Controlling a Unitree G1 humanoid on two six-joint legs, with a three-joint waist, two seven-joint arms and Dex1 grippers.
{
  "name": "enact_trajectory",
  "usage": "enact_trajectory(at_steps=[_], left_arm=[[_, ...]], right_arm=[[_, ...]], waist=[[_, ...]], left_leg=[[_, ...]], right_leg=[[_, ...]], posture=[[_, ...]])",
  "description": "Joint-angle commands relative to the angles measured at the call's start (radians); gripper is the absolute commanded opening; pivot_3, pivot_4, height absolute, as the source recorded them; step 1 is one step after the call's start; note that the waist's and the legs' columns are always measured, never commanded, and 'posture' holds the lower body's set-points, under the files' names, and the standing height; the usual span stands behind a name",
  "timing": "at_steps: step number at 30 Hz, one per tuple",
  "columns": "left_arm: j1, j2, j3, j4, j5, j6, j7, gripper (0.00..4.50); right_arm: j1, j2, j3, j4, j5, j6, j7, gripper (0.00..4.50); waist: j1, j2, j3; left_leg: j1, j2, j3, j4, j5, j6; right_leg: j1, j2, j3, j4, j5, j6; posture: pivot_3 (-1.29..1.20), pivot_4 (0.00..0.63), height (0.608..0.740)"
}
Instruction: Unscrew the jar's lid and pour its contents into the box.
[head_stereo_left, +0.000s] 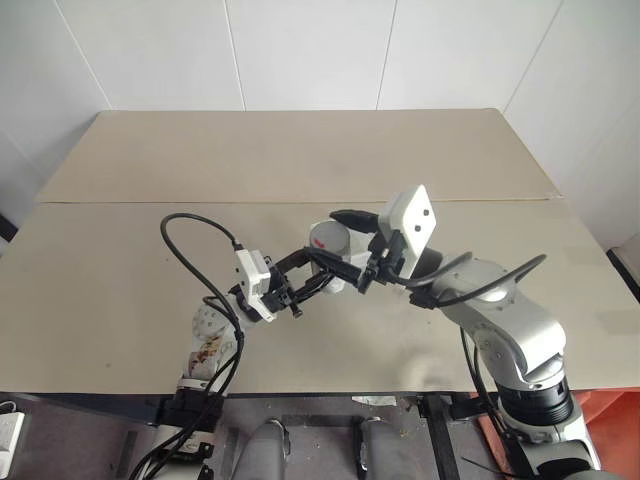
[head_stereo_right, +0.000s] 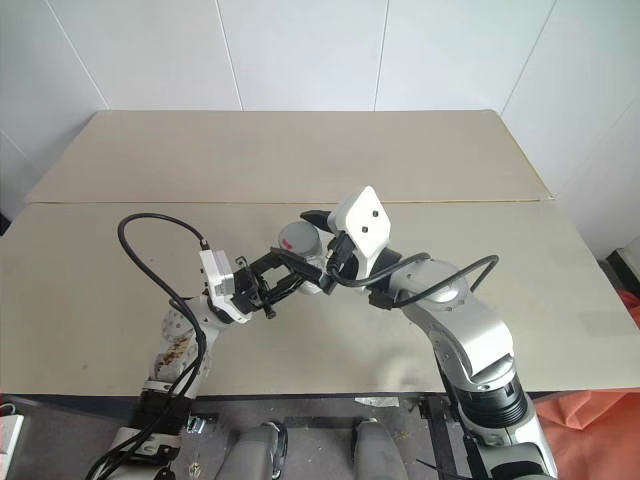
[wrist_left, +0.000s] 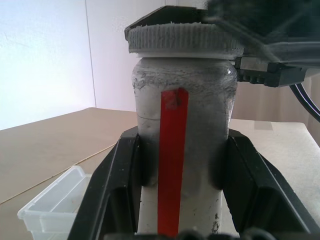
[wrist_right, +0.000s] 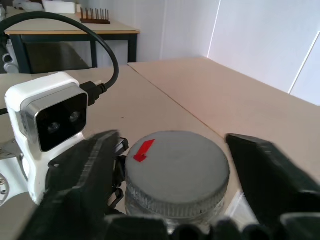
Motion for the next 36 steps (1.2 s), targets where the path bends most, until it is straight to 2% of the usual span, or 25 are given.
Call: enact_trajectory(at_steps=[1,7,17,20,24,26,28,32,36], left_arm=[[-0.006,-0.005,-0.005,-0.043,-0.006,-0.016,0.004,1.88],[-0.012,-0.001,-0.006,-0.032,-0.005,-0.020,-0.002,1.88],[-0.007,0.008,-0.012,-0.019,0.009,-0.041,-0.016,1.88],[-0.004,0.008,-0.010,-0.026,0.005,-0.038,-0.013,1.88],[0.000,0.010,-0.001,-0.038,0.001,-0.032,-0.001,1.88],[0.002,0.015,0.005,-0.042,-0.002,-0.030,0.002,1.88],[0.002,0.023,0.013,-0.042,-0.007,-0.026,0.003,1.88],[-0.011,0.034,0.026,-0.025,-0.013,-0.026,-0.002,1.88],[-0.032,0.042,0.036,-0.006,-0.014,-0.026,-0.004,1.88]], right_arm=[[-0.002,-0.004,0.000,-0.027,-0.013,-0.035,0.011,2.74],[-0.006,0.006,-0.019,-0.031,0.003,-0.024,0.010,2.74],[-0.069,0.076,-0.172,-0.049,0.264,0.121,-0.044,2.74],[-0.060,0.082,-0.214,-0.051,0.290,0.123,-0.083,2.74],[0.006,-0.006,-0.261,-0.047,0.186,0.122,-0.160,2.74],[0.045,-0.033,-0.301,-0.033,0.153,0.149,-0.226,2.74],[0.100,-0.108,-0.307,-0.015,0.093,0.222,-0.271,2.74],[0.251,-0.274,-0.236,0.000,-0.015,0.317,-0.273,2.74],[0.331,-0.256,-0.230,-0.001,0.014,0.394,-0.262,2.74]], waist=[[0.000,0.000,0.000],[0.000,0.000,0.000],[0.000,0.000,0.000],[0.000,0.000,0.000],[0.004,0.000,0.000],[0.004,0.000,0.000],[0.003,0.000,0.000],[0.003,0.000,0.000],[-0.005,0.000,0.000]], left_leg=[[0.000,0.000,0.000,0.000,0.000,0.000],[0.000,0.000,0.000,0.000,0.000,0.000],[0.000,0.001,0.000,0.000,0.000,0.000],[0.000,0.001,0.001,0.000,0.000,0.000],[-0.001,0.000,0.001,0.000,0.000,0.000],[-0.001,0.000,0.001,0.000,0.000,0.000],[-0.001,0.000,0.002,0.000,0.000,0.000],[-0.001,0.000,0.002,0.000,0.000,0.000],[-0.001,0.001,0.004,-0.001,0.000,0.000]], right_leg=[[0.000,0.000,0.000,0.000,0.000,0.000],[0.000,0.000,0.000,0.000,0.000,0.000],[0.000,0.000,0.000,0.000,0.000,-0.001],[0.000,0.000,0.000,0.000,0.000,-0.001],[0.000,0.000,0.000,0.000,0.000,-0.001],[0.000,0.000,0.000,-0.001,0.000,-0.001],[-0.001,0.000,0.001,-0.001,0.000,-0.001],[-0.001,0.000,0.001,-0.001,0.000,-0.001],[-0.001,0.001,0.003,-0.001,0.000,-0.001]], posture=[[0.00,0.150,0.740],[0.00,0.150,0.740],[0.00,0.150,0.740],[0.00,0.150,0.740],[0.00,0.150,0.740],[0.00,0.150,0.740],[0.00,0.150,0.740],[0.00,0.150,0.740],[0.00,0.150,0.740]])
